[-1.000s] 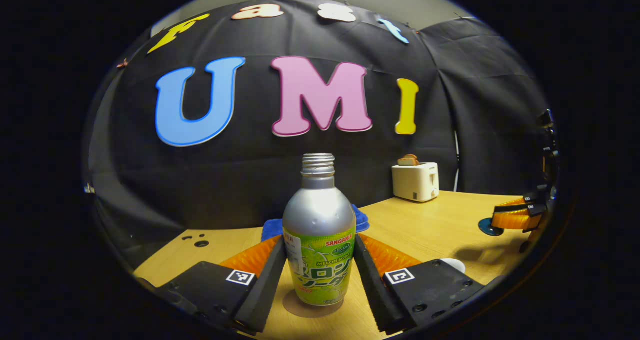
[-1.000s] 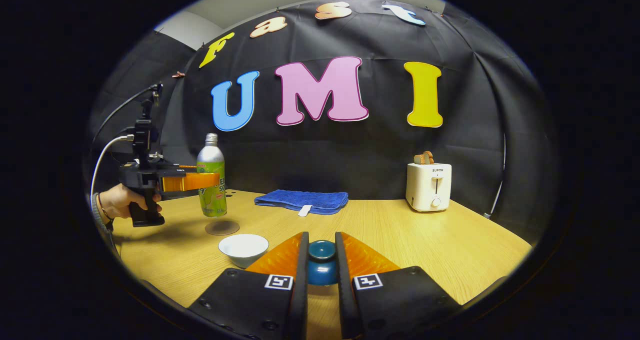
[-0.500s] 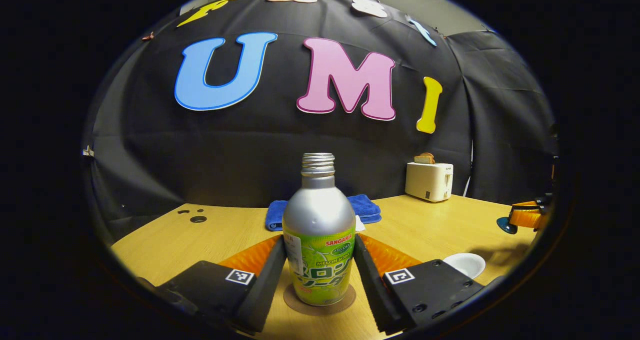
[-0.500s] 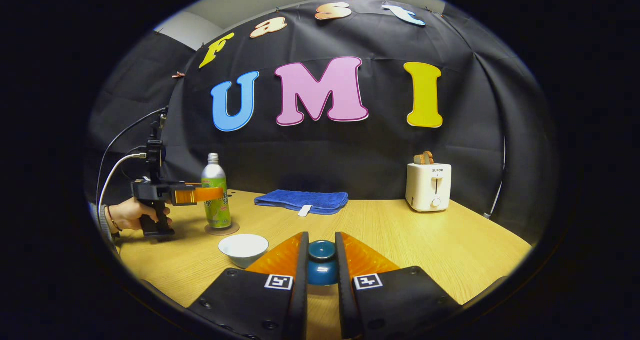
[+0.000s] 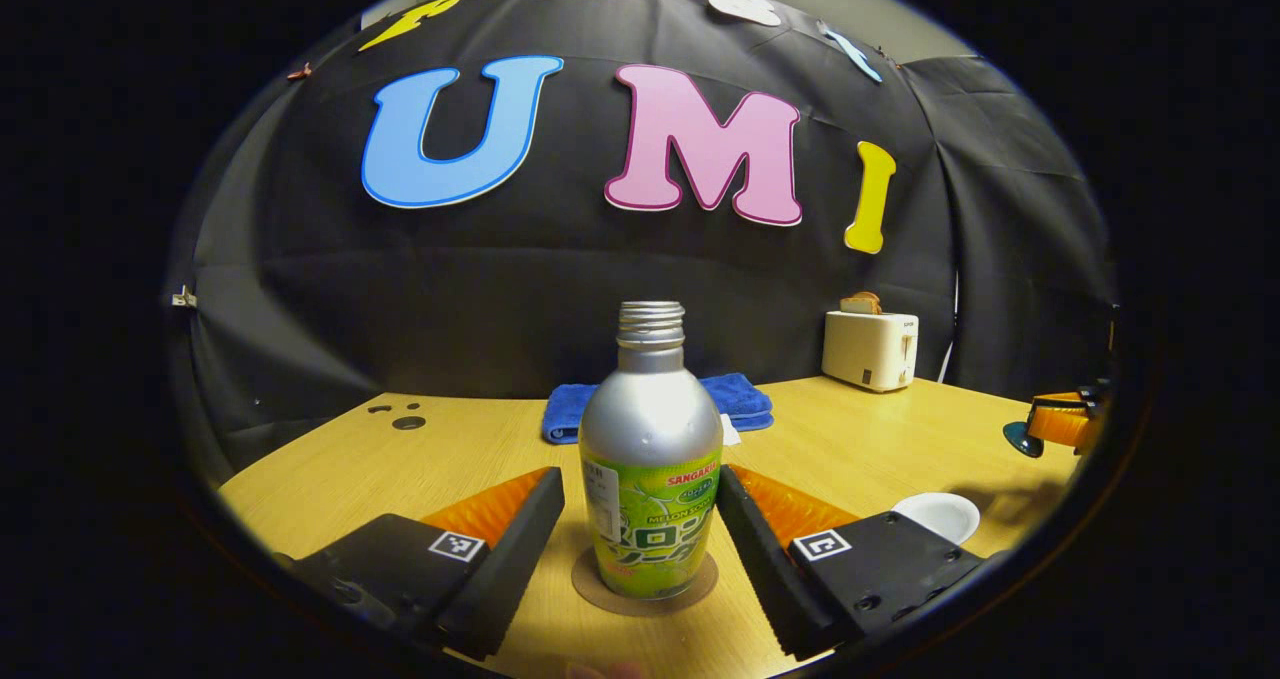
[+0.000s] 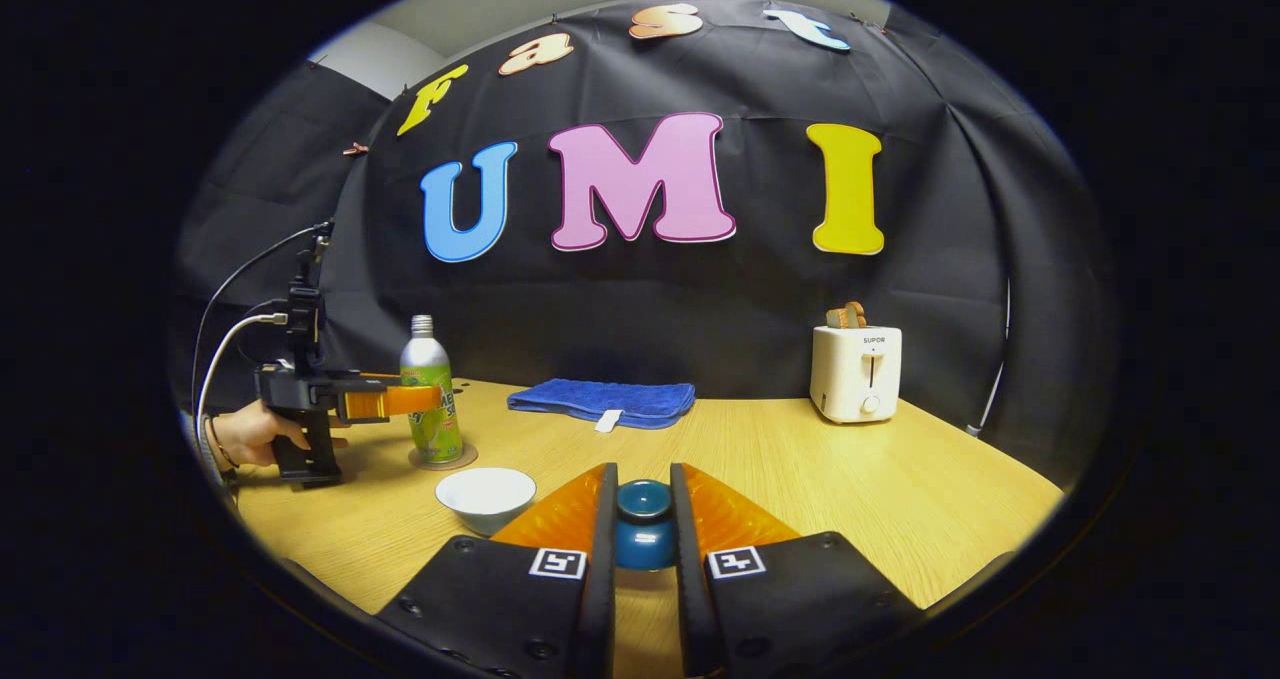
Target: Open the teacup lid with one hand, grasp the water bottle and pour water into the teacup with the other hand; after pouring, place the water bottle on the coaster and then close the teacup lid.
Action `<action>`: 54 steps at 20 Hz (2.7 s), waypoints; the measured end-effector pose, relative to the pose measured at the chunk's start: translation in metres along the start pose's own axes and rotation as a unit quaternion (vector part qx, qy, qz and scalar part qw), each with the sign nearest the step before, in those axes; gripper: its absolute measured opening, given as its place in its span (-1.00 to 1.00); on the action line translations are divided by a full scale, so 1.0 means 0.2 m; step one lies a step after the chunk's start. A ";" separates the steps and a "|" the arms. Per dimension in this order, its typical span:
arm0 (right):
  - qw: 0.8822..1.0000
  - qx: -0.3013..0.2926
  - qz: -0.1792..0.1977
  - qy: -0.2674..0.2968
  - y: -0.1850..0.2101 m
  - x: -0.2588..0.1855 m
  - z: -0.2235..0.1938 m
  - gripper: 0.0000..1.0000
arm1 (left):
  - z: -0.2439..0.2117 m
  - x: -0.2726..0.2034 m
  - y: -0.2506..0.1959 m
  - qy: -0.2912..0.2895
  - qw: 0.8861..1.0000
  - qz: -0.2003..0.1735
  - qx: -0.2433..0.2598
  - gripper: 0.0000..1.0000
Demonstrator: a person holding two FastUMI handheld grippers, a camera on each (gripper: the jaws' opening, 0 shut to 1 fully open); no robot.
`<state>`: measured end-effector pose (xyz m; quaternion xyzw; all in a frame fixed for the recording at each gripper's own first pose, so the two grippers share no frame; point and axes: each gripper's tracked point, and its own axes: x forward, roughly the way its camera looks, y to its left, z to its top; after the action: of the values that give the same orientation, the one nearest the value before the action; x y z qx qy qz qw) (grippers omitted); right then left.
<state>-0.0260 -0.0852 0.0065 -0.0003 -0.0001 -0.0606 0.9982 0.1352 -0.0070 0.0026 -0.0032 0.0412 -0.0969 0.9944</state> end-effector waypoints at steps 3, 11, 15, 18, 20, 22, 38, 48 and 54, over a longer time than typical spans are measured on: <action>1.000 0.001 0.017 0.001 0.04 0.01 0.00 -0.41 | -0.03 -0.14 -0.03 0.002 1.000 -0.002 0.014 0.92; 0.996 0.003 0.089 0.002 0.35 0.03 -0.02 -0.41 | -0.06 -0.39 -0.13 -0.015 1.000 0.003 0.011 0.93; 0.992 0.002 0.126 0.007 0.57 0.10 -0.03 -0.41 | -0.01 -0.45 -0.10 -0.047 0.998 0.030 0.003 0.94; 0.992 0.001 0.128 0.011 0.62 0.17 -0.04 -0.41 | -0.03 -0.44 -0.08 -0.042 0.998 0.042 0.003 0.94; 0.992 0.000 0.124 0.022 0.63 0.20 -0.07 -0.51 | -0.03 -0.45 -0.07 -0.043 0.998 0.048 0.003 0.94; 0.992 -0.005 0.118 0.044 0.62 0.24 -0.10 -0.41 | -0.03 -0.45 -0.07 -0.042 0.998 0.048 0.003 0.94; 0.988 -0.013 0.110 0.106 0.64 0.33 -0.19 -0.48 | -0.03 -0.45 -0.07 -0.043 0.998 0.044 0.004 0.94; 0.997 0.001 0.083 -0.004 0.57 0.19 -0.01 0.98 | -0.03 -0.45 -0.07 -0.043 0.998 0.044 0.004 0.94; 0.996 0.002 0.087 0.000 0.49 0.06 -0.02 0.99 | -0.03 -0.46 -0.10 -0.043 0.998 0.039 0.004 0.94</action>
<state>-0.0027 0.0102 0.0026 0.0019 0.0003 0.0261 0.9997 0.0408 -0.0098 0.0040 -0.0021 -0.0022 -0.0577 0.9983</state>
